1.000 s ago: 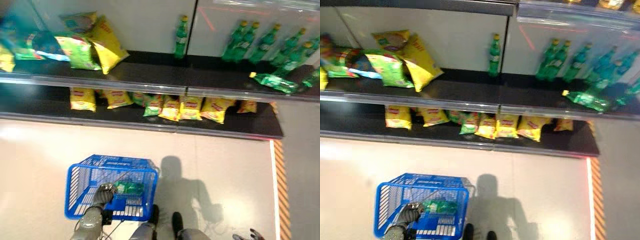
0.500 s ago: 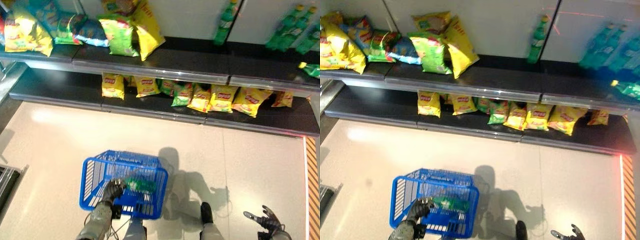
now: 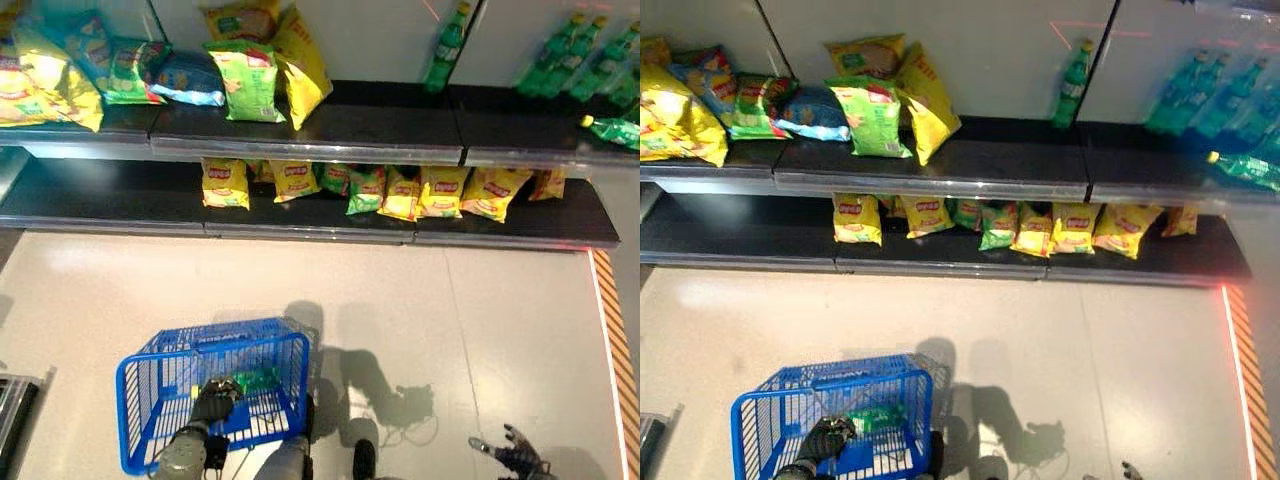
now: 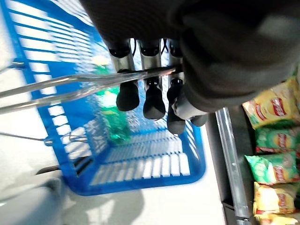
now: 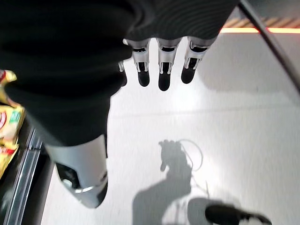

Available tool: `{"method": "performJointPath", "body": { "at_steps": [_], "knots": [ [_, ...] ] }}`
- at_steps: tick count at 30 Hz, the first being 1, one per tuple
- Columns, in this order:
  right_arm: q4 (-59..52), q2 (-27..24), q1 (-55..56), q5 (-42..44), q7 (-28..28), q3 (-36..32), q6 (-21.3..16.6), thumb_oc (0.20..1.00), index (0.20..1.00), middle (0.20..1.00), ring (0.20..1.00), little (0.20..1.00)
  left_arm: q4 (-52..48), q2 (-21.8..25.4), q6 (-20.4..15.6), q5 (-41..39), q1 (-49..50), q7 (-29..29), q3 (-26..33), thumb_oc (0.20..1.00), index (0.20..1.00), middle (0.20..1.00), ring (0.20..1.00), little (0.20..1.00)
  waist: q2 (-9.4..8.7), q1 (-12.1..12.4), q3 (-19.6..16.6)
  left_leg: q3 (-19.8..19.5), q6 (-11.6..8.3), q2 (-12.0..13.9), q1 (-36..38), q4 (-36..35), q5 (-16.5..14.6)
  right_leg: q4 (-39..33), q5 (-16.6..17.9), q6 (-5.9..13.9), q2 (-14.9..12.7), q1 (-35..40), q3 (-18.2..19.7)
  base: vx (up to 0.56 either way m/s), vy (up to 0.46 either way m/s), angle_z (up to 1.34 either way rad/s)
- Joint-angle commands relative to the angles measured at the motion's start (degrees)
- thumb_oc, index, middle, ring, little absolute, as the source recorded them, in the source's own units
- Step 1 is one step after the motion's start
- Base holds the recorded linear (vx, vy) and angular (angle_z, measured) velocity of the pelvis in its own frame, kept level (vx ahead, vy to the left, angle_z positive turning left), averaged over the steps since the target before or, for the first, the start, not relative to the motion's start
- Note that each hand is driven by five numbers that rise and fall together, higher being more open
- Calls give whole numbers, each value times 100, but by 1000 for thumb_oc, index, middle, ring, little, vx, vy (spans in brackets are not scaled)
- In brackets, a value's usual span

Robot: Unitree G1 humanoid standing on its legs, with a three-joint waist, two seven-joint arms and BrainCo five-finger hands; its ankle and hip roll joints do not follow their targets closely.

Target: Pick up the snacks into the basket

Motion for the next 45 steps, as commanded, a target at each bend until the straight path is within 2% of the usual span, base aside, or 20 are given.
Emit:
{"method": "performJointPath", "body": {
  "at_steps": [1, 4, 6, 8, 9, 10, 12, 15, 16, 18, 19, 21, 24, 25, 26, 28, 31, 39, 41, 45],
  "knots": [
    [-10, -427, -21, -45, -55, -38, -67, 1000, 1000, 1000, 1000, 1000, -631, 43, -343, 152, 15, 14, -30, 200, 200, 200, 200, 200, 479, 118, 108, -227, -1027, -411, -451, 1181, 115, -430, 275, 265, 108, 164, -15, -44, 195, 32],
    [-86, -469, -55, -145, -49, 89, -38, 1000, 1000, 1000, 1000, 1000, -558, 36, -313, 120, 33, 42, -45, 200, 200, 200, 200, 200, 495, 128, 116, -594, -931, -311, -474, 1318, -100, -377, 326, 336, -75, 162, 10, -29, 177, 38],
    [-194, -493, -35, -212, -24, 159, -19, 1000, 1000, 1000, 1000, 1000, -421, 31, -259, 111, 49, 52, -6, 200, 200, 200, 200, 200, 448, 49, -58, -443, -711, 299, -405, 1027, -375, -425, 317, 460, -358, 158, -78, 45, 194, -18],
    [-177, -485, -15, -193, -42, 150, -14, 1000, 1000, 1000, 1000, 1000, -312, 31, -250, 107, 38, 55, -15, 200, 200, 200, 200, 200, 440, 48, -121, -513, -715, 535, -357, 755, -260, -473, 340, 504, -435, 153, -83, 79, 308, 0],
    [-142, -499, -15, -228, -82, 175, 0, 1000, 1000, 1000, 1000, 1000, -191, 70, -221, 126, 18, 94, -50, 200, 200, 200, 200, 200, 438, 47, -256, -1084, -833, 995, -321, 114, 116, -647, 412, 657, -635, 212, 130, 154, 564, 34],
    [-172, -526, -3, -291, -83, 192, -2, 1000, 1000, 1000, 1000, 1000, -196, 95, -222, 122, 20, 125, -42, 200, 200, 200, 200, 200, 426, 37, -283, -1307, -935, 1170, -311, 11, 224, -687, 426, 726, -754, 259, 247, 157, 561, 32],
    [-154, -581, 17, -291, -59, 122, 43, 1000, 1000, 1000, 1000, 1000, -270, 152, -215, 107, 54, 88, -41, 200, 200, 200, 200, 200, 386, -13, -289, -1286, -1057, 1452, -290, 10, 315, -734, 501, 849, -992, 337, 369, 109, 555, 2],
    [-220, -601, 41, -298, -67, 60, 54, 1000, 1000, 1000, 1000, 1000, -310, 225, -206, 142, 73, 81, -70, 200, 200, 200, 200, 200, 324, -19, -309, -1338, -1184, 1505, -263, 207, 208, -838, 693, 1011, -1302, 346, 487, 75, 547, -9],
    [-262, -615, 28, -312, -24, 20, 72, 1000, 1000, 1000, 1000, 1000, -319, 260, -233, 124, 64, 65, -56, 200, 200, 200, 200, 200, 268, -66, -349, -1261, -1203, 1457, -175, 407, -100, -883, 816, 1101, -1493, 320, 545, 40, 513, -23],
    [-602, -562, 136, -363, -31, -60, 95, 1000, 1000, 1000, 1000, 1000, -317, 317, -237, 177, -57, 3, -173, 200, 200, 200, 200, 200, 110, -175, -345, -889, -1144, 1310, -236, 796, -617, -1006, 1348, 1254, -2021, 202, 478, 17, 716, -21],
    [-826, -479, -10, -281, -133, -52, 56, 1000, 1000, 1000, 1000, 1000, -298, 506, -317, 275, -288, 62, -224, 200, 200, 200, 200, 200, 17, -287, -175, -671, -1001, 1090, -314, 1209, -911, -1011, 2124, 1116, -2267, -97, 554, -39, 677, -16],
    [-891, -374, -118, -127, -177, -67, 26, 1000, 1000, 1000, 1000, 1000, -311, 613, -346, 267, -326, 120, -176, 200, 200, 200, 200, 200, -1, -325, -123, -562, -954, 1052, -301, 1122, -904, -1047, 2270, 1091, -2236, -302, 535, -43, 582, -47],
    [-1012, -210, -236, -53, -31, 244, -77, 1000, 1000, 1000, 1000, 1000, -330, 571, -401, 194, -172, 183, 96, 200, 200, 200, 200, 200, -22, -348, -133, -310, -588, 584, 203, 403, -703, -577, 1402, 823, -1019, -583, 584, -16, 628, -79],
    [-1012, -209, -238, -53, -31, 245, -77, 1000, 1000, 1000, 1000, 1000, -331, 572, -401, 194, -173, 183, 98, 200, 200, 200, 200, 200, -29, -350, -141, -308, -588, 578, 197, 386, -684, -575, 1407, 824, -1026, -598, 587, -29, 477, -77],
    [-918, -168, -204, 62, 46, 257, -105, 1000, 1000, 1000, 1000, 1000, -350, 505, -370, 186, -45, 121, 152, 200, 200, 200, 200, 200, -55, -247, -202, -202, -506, 462, 342, 203, -598, -368, 1035, 701, -632, -418, 297, -28, 376, -35],
    [-792, -131, -165, 36, 113, 335, -83, 1000, 1000, 1000, 1000, 1000, -312, 430, -307, 239, 20, 49, 191, 200, 200, 200, 200, 200, -102, -195, -284, -137, -420, 325, 483, 55, -551, -159, 722, 569, -164, -279, 452, -19, 333, -40],
    [-466, -75, -138, 33, 107, 349, -44, 1000, 1000, 1000, 1000, 1000, 35, 228, -267, 375, -38, 84, 153, 200, 200, 200, 200, 200, -67, -233, -411, -167, -336, 233, 676, -235, -464, -338, 808, 556, -68, -162, 857, 14, 142, -21],
    [-529, -36, -74, -27, 108, 323, -56, 1000, 1000, 1000, 1000, 1000, 278, 75, -271, 300, -111, 132, 192, 200, 200, 200, 200, 200, -35, -312, -622, -132, -347, 241, 899, -171, -568, -437, 742, 504, -67, 13, 849, 79, -20, 3],
    [-702, -74, -1, -28, 150, 318, -76, 1000, 1000, 1000, 1000, 1000, 389, 77, -261, 315, -107, 133, 244, 200, 200, 200, 200, 200, -86, -371, -604, -234, -435, 188, 924, 265, -735, -320, 633, 430, -39, 97, 950, 173, -144, 32],
    [-1129, -250, 93, 69, 153, 271, -144, 1000, 1000, 1000, 1000, 1000, 326, 15, -256, 227, -100, 169, 315, 200, 200, 200, 200, 200, -118, -274, -236, -240, -847, 333, 223, 2275, -106, -143, 432, 193, -67, 451, 653, 88, -125, 53]
  ]
}}
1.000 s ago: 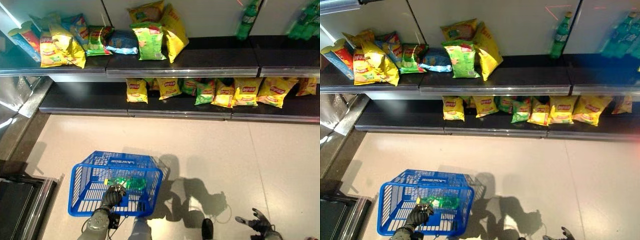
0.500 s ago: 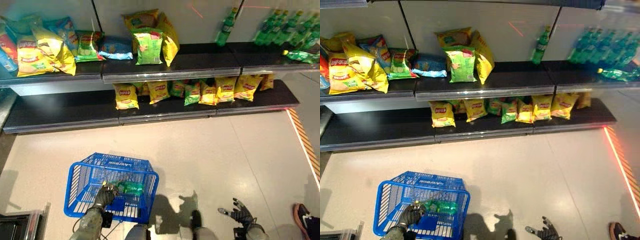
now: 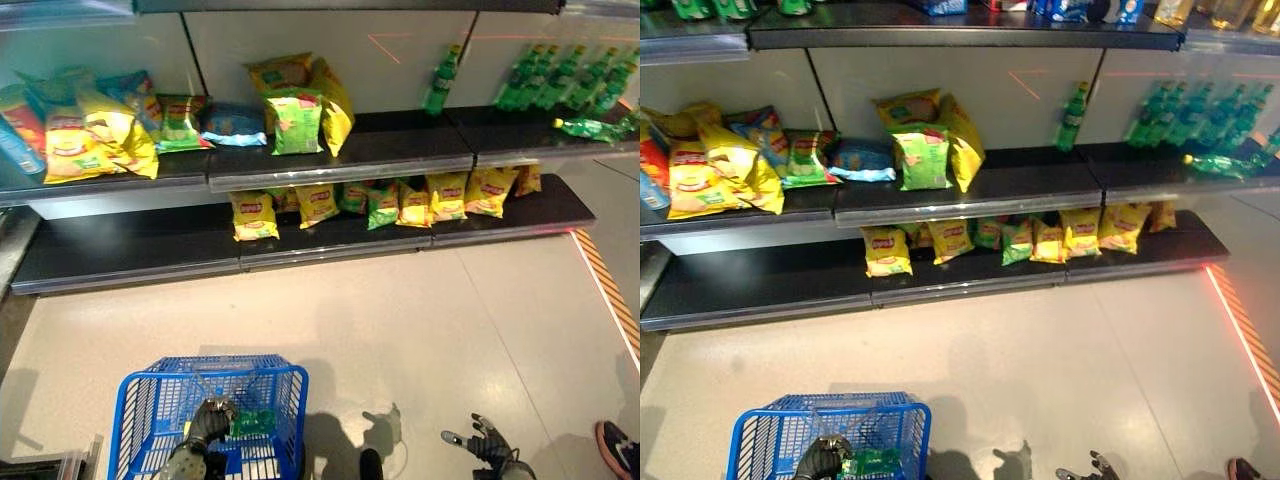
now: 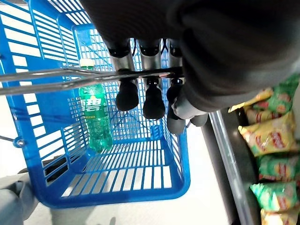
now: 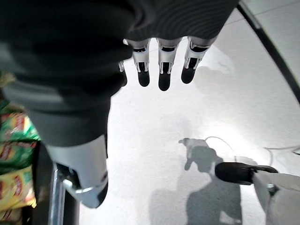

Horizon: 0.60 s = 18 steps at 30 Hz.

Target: Pick up the snacks into the basket

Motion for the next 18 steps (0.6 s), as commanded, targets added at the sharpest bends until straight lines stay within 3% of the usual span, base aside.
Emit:
{"method": "performJointPath", "body": {
  "at_steps": [1, 2, 3, 4, 5, 7, 9, 11, 12, 13, 14, 15, 16, 17, 18],
  "knots": [
    [-617, -460, 118, 154, -53, 74, -248, 1000, 1000, 1000, 1000, 1000, -404, 33, -350, 194, -96, 142, 269, 200, 200, 200, 200, 200, -3, 43, 132, 166, -375, 132, -763, 2203, -50, 509, -469, 190, -16, -37, -57, 70, -93, 70],
    [-619, -460, 119, 154, -54, 74, -246, 1000, 1000, 1000, 1000, 1000, -402, 33, -351, 194, -97, 143, 269, 200, 200, 200, 200, 200, -1, 38, 138, 162, -372, 129, -759, 2212, -58, 509, -475, 191, -18, -27, -62, 207, -37, 49],
    [-618, -471, 70, 229, -120, -7, -276, 1000, 1000, 1000, 1000, 1000, -244, 9, -347, 185, -108, 176, 300, 200, 200, 200, 200, 200, 60, 89, 64, 396, -295, 235, -1055, 1360, -111, 328, -580, 235, 14, 162, -84, 170, -13, 31],
    [-618, -470, 73, 230, -120, -7, -277, 1000, 1000, 1000, 1000, 1000, -241, 9, -349, 185, -107, 177, 297, 200, 200, 200, 200, 200, 45, 96, 71, 412, -290, 222, -1026, 1341, -114, 318, -588, 240, -3, 184, -75, 401, 25, 14],
    [-729, -489, 54, 245, -194, -35, -328, 1000, 1000, 1000, 1000, 1000, -271, 51, -344, 257, -24, 187, 327, 200, 200, 200, 200, 200, 195, 242, -12, 459, -231, 385, -1206, 60, 242, 97, -716, 291, 160, 347, 3, 372, 68, 18],
    [-730, -539, -51, 183, -252, 16, -358, 1000, 1000, 1000, 1000, 1000, -285, 113, -344, 326, -35, 238, 320, 200, 200, 200, 200, 200, 179, 385, -91, 288, -306, 344, -1485, -680, 488, -96, -833, 344, 150, 547, 169, 362, 83, 11],
    [-689, -515, -135, 168, -268, 28, -346, 1000, 1000, 1000, 1000, 1000, -241, 127, -328, 319, -46, 270, 352, 200, 200, 200, 200, 200, 124, 424, -139, 248, -344, 344, -1598, -571, 577, -136, -895, 383, 87, 664, 234, 319, 179, -8],
    [-745, -449, -253, 76, -195, 104, -295, 1000, 1000, 1000, 1000, 1000, -299, 176, -382, 272, 42, 293, 414, 200, 200, 200, 200, 200, -13, 566, -260, 283, -236, 304, -1502, -275, 683, 19, -983, 546, -189, 757, 329, 468, 325, -54],
    [-746, -445, -252, 76, -195, 104, -294, 1000, 1000, 1000, 1000, 1000, -300, 179, -383, 271, 44, 293, 414, 200, 200, 200, 200, 200, -26, 568, -264, 291, -233, 295, -1503, -273, 679, 25, -994, 549, -201, 753, 332, 442, 296, -107],
    [-744, -377, -200, 0, -145, 71, -256, 1000, 1000, 1000, 1000, 1000, -374, 239, -378, 314, 74, 275, 419, 200, 200, 200, 200, 200, -161, 575, -279, 396, -9, 127, -1422, 98, 345, 999, -761, 723, -520, 456, 298, 386, 289, -127],
    [-819, -365, -177, -15, -120, 51, -241, 1000, 1000, 1000, 1000, 1000, -467, 281, -366, 341, 77, 254, 413, 200, 200, 200, 200, 200, -177, 520, -230, 472, 67, 78, -1346, 245, 197, 1672, -218, 804, -638, 129, 310, 381, 288, -123],
    [-819, -365, -177, -15, -120, 51, -241, 1000, 1000, 1000, 1000, 1000, -467, 281, -366, 341, 77, 254, 413, 200, 200, 200, 200, 200, -175, 522, -233, 473, 67, 81, -1349, 245, 197, 1672, -216, 804, -636, 125, 311, 217, 283, -52],
    [-985, -371, -216, -55, -112, 100, -229, 1000, 1000, 1000, 1000, 1000, -575, 372, -371, 398, 45, 237, 375, 200, 200, 200, 200, 200, -42, 361, 11, 431, 172, 97, -1024, 250, 45, 2690, 422, 700, -588, -560, 214, 131, 195, -2],
    [-987, -372, -219, -55, -112, 101, -228, 1000, 1000, 1000, 1000, 1000, -576, 371, -370, 398, 43, 237, 378, 200, 200, 200, 200, 200, -52, 361, 18, 437, 170, 91, -1026, 258, 40, 2732, 400, 698, -594, -579, 221, 300, 322, 20],
    [-1086, -323, -294, 4, -140, 130, -268, 1000, 1000, 1000, 1000, 1000, -686, 420, -391, 405, 39, 236, 344, 200, 200, 200, 200, 200, 98, 271, 148, 308, 218, 147, -718, 64, -43, 3014, 245, 602, -323, -1140, 141, 169, 119, 18]
  ]
}}
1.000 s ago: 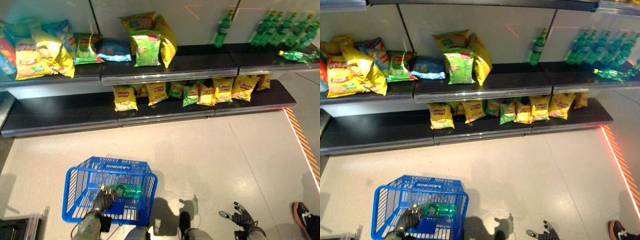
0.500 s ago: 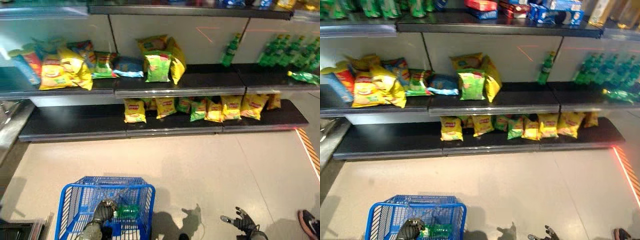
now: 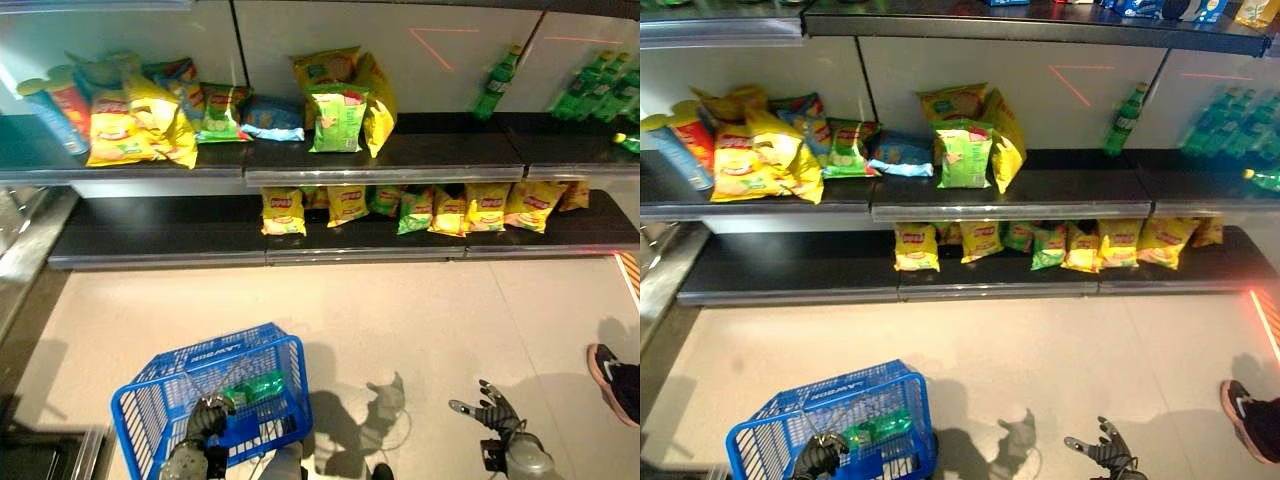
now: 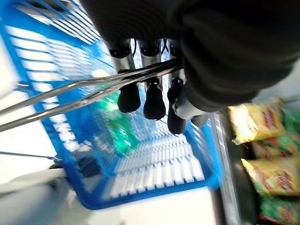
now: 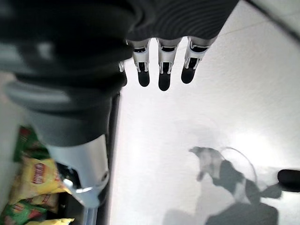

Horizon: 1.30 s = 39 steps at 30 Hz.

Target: Pick up the snacks into the basket

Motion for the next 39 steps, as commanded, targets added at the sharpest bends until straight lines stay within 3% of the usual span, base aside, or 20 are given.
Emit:
{"method": "performJointPath", "body": {
  "at_steps": [1, 3, 4, 5, 6, 8, 14, 17, 18, 22, 28, 39],
  "knots": [
    [-273, -27, -238, 9, -26, -45, -164, 1000, 1000, 1000, 1000, 1000, -672, 476, -356, 403, 149, 73, 71, 200, 200, 200, 200, 200, 114, -15, 147, -423, -294, 2, 22, 83, -320, -550, 854, 21, 178, 386, -123, 286, 160, -4],
    [-440, -51, -389, 19, -71, -7, -193, 1000, 1000, 1000, 1000, 1000, -870, 527, -421, 363, 146, 76, 55, 200, 200, 200, 200, 200, 111, -113, 275, -518, -323, -92, 282, -51, -434, -1511, 525, -15, 211, 89, -496, 316, -2, -15],
    [-604, -111, -533, 25, -112, 61, -220, 1000, 1000, 1000, 1000, 1000, -1043, 532, -467, 237, 121, 87, 52, 200, 200, 200, 200, 200, 35, -185, 338, -591, -368, -261, 333, -35, -540, -2641, 649, 63, 218, -94, -541, 301, -64, -8],
    [-601, -111, -537, 26, -113, 64, -220, 1000, 1000, 1000, 1000, 1000, -1044, 531, -466, 236, 121, 86, 54, 200, 200, 200, 200, 200, 48, -198, 357, -606, -369, -253, 353, -18, -566, -2675, 649, 62, 225, -45, -560, 336, -153, 3],
    [-1016, -296, -758, -169, -183, 150, -228, 1000, 1000, 1000, 1000, 1000, -1228, 623, -498, 203, -7, 84, 20, 200, 200, 200, 200, 200, -9, -266, 467, -774, -363, -397, 366, 133, -714, -3312, 858, 143, 192, -198, -251, 215, -157, 42],
    [-1059, -391, -959, -145, -262, 82, -297, 1000, 1000, 1000, 1000, 1000, -1404, 652, -550, 263, -43, 8, -82, 200, 200, 200, 200, 200, -66, -227, 462, -873, -382, -529, 237, 397, -824, -3412, 992, 153, 27, -32, -138, 166, -186, 99],
    [-865, -957, -2007, -367, -474, 300, -207, 1000, 1000, 1000, 1000, 1000, -1823, 737, -638, 19, -38, -56, -237, 200, 200, 200, 200, 200, 130, -54, 483, -1030, -496, -536, 0, 361, -742, -3117, 1049, 52, 47, -255, -375, 21, -157, 79],
    [-215, -1380, -2920, -218, -547, 521, -159, 1000, 1000, 1000, 1000, 1000, -2035, 923, -707, -251, -156, -127, -408, 200, 200, 200, 200, 200, 221, 48, 576, -1179, -551, -529, -244, 399, -664, -2965, 949, 5, 100, -461, -412, -25, -148, -2],
    [496, -1674, -3657, 43, -486, 685, -76, 1000, 1000, 1000, 1000, 1000, -2043, 1001, -703, -416, -199, -194, -538, 200, 200, 200, 200, 200, 268, 153, 627, -1236, -572, -515, -314, 378, -615, -2845, 896, -23, 123, -570, -483, 4, -85, 15],
    [1132, -2020, -4633, 188, -386, 1092, -9, 1000, 1000, 1000, 1000, 1000, -2133, 1159, -737, -578, -247, -265, -671, 200, 200, 200, 200, 200, 312, 241, 717, -1293, -588, -493, -396, 375, -587, -2631, 804, -42, 160, -724, -500, 1, -77, 13],
    [756, -2461, -5398, 359, -566, 1321, -168, 1000, 1000, 1000, 1000, 1000, -2011, 1185, -704, -593, -295, -230, -723, 200, 200, 200, 200, 200, 361, 216, 858, -1355, -685, -437, -463, 234, -442, -2328, 622, -51, 137, -863, -603, 24, -53, 4],
    [734, -2523, -6062, 537, -792, 1382, -319, 1000, 1000, 1000, 1000, 1000, -2008, 1129, -696, -535, -392, -235, -958, 200, 200, 200, 200, 200, 437, 222, 887, -1380, -683, -391, -376, 32, -366, -2242, 526, -39, 132, -856, -633, 15, -14, 6]
  ]
}}
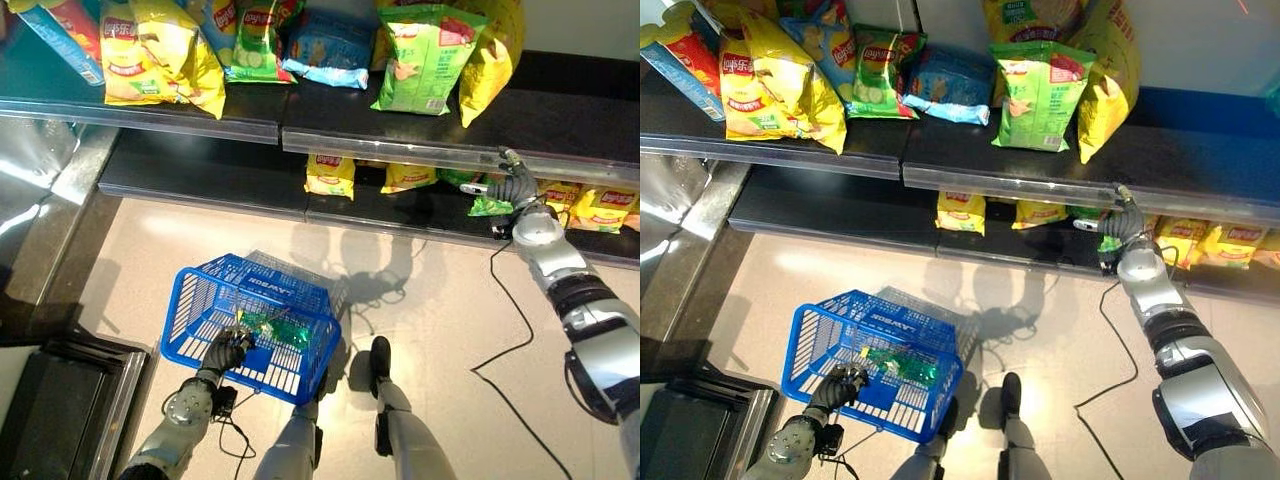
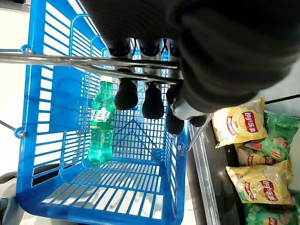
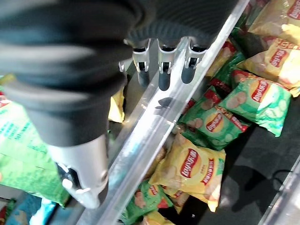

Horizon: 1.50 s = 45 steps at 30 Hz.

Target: Pick up the snacks into the basket

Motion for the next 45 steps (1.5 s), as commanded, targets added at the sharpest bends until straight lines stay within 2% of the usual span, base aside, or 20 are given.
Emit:
{"method": "performJointPath", "body": {
  "at_steps": [1, 4, 12, 17, 27, 34, 36, 37, 38, 45],
  "knots": [
    [-250, -433, -410, 173, -134, 342, -342, 1000, 1000, 1000, 1000, 1000, -741, 356, -420, -13, 316, 20, -5, 200, 200, 200, 200, 200, 97, 14, -184, -57, -239, 37, -136, -200, 223, 1265, -1384, 655, -291, -118, 72, 0, 0, 0],
    [-419, -479, -450, 132, -146, 394, -339, 1000, 1000, 1000, 1000, 1000, -661, 340, -412, 6, 331, 40, 37, 200, 200, 200, 200, 200, 44, -9, -212, -64, -270, 77, -129, -317, 289, 1135, -1330, 661, -255, -88, 78, 0, 0, 0],
    [-1018, 134, 323, 390, -108, 40, -294, 1000, 1000, 1000, 1000, 1000, -433, 187, -294, 107, 302, 210, 151, 200, 200, 200, 200, 200, -175, -127, -153, 94, -224, 131, -159, -202, 231, 966, -1188, 663, -165, -47, 241, -2, 16, -5],
    [-869, 13, 339, 205, -33, 103, -216, 1000, 1000, 1000, 1000, 1000, -567, 336, -335, 107, 426, 113, 201, 200, 200, 200, 200, 200, -157, -113, -179, 118, -228, 127, -165, -211, 214, 873, -1165, 660, -177, -22, 283, 0, -1, -4],
    [-618, -426, -828, 385, -300, 339, -327, 1000, 1000, 1000, 1000, 1000, -589, 389, -347, -7, 430, 109, 112, 200, 200, 200, 200, 200, -110, -63, -187, 107, -246, 138, -94, -259, 230, 1018, -1275, 637, -139, -12, 306, 8, -4, -3],
    [-206, -595, -1304, 533, -339, 479, -292, 1000, 1000, 1000, 1000, 1000, -542, 401, -300, -19, 419, 115, 72, 200, 200, 200, 200, 200, -66, -12, -221, -116, -327, 197, 0, -383, 268, 1427, -1588, 602, -158, -10, 162, 38, -71, 8],
    [-199, -704, -1231, 552, -365, 398, -302, 1000, 1000, 1000, 1000, 1000, -529, 420, -283, -6, 411, 105, 75, 200, 200, 200, 200, 200, -31, 39, -198, -353, -421, 209, 32, -450, 333, 1720, -1834, 550, -225, -25, -21, 43, -154, 29],
    [-202, -708, -1230, 551, -365, 393, -302, 1000, 1000, 1000, 1000, 1000, -531, 422, -282, -6, 407, 105, 74, 200, 200, 200, 200, 200, -23, 35, -207, -364, -422, 211, 10, -461, 363, 1697, -1799, 554, -224, -37, -31, 50, -185, 51],
    [-206, -825, -1165, 522, -376, 353, -295, 1000, 1000, 1000, 1000, 1000, -544, 456, -280, 7, 428, 80, 75, 200, 200, 200, 200, 200, 8, 72, -209, -534, -494, 225, 25, -544, 432, 1896, -1994, 506, -286, -57, -189, 32, -156, 46],
    [-95, -1111, -1056, 574, -386, 208, -317, 1000, 1000, 1000, 1000, 1000, -685, 515, -251, 35, 502, 27, 28, 200, 200, 200, 200, 200, 104, 160, -235, -906, -599, 272, 54, -783, 622, 2484, -2431, 402, -419, -176, -501, 37, -146, 42]
  ]
}}
